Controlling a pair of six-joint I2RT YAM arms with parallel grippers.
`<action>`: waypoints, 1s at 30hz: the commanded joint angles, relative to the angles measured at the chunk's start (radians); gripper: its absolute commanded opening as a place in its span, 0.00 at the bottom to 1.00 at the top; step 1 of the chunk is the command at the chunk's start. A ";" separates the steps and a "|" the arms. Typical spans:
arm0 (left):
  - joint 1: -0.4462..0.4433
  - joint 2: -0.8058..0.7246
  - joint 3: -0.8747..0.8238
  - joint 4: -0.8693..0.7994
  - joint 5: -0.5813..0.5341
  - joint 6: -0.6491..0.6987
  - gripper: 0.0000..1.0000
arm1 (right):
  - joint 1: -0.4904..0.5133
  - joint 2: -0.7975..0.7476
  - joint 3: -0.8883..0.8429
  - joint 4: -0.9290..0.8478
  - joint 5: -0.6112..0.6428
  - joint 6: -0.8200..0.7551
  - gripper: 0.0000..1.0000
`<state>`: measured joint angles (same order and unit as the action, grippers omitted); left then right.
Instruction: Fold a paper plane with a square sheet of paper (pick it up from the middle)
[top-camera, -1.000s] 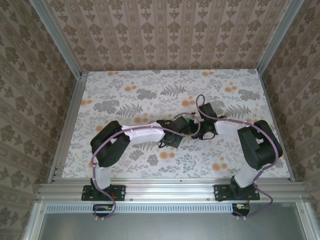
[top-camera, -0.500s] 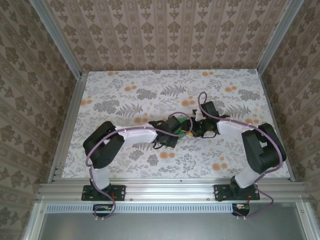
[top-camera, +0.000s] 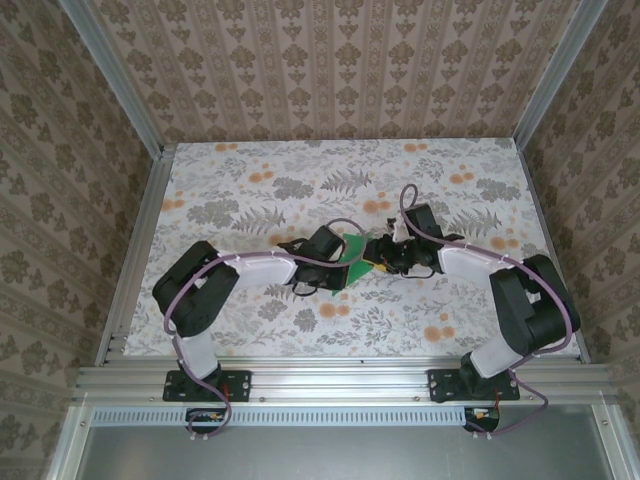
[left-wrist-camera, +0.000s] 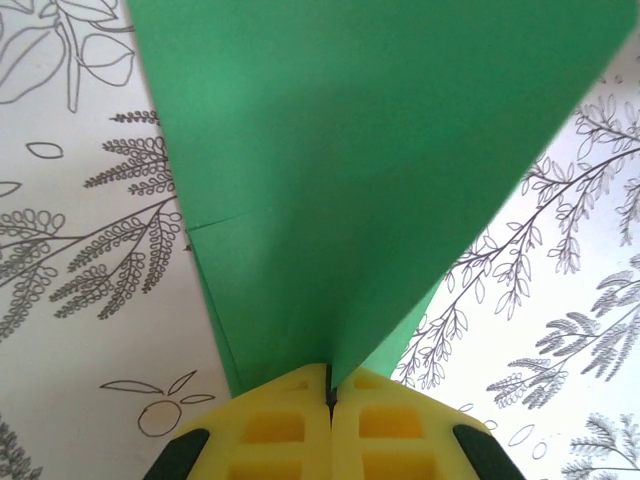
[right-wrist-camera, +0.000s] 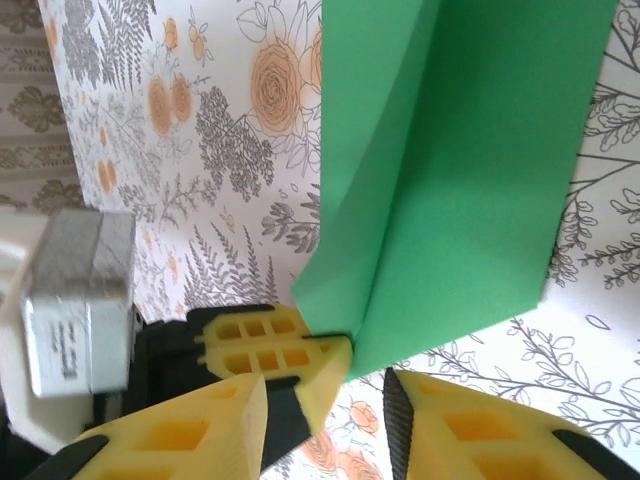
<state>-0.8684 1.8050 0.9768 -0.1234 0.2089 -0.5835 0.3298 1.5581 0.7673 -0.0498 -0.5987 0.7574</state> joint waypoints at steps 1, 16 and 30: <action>0.023 -0.016 -0.030 0.044 0.082 -0.026 0.04 | 0.000 0.001 -0.028 0.028 0.008 0.005 0.23; 0.060 -0.012 -0.021 0.058 0.183 -0.039 0.04 | 0.072 0.190 0.088 0.021 0.023 -0.019 0.08; 0.090 -0.008 -0.044 0.093 0.198 -0.061 0.04 | 0.075 0.287 0.138 -0.126 0.117 -0.118 0.07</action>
<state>-0.7891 1.8050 0.9508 -0.0486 0.3901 -0.6273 0.4004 1.8156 0.8913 -0.0845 -0.5373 0.6834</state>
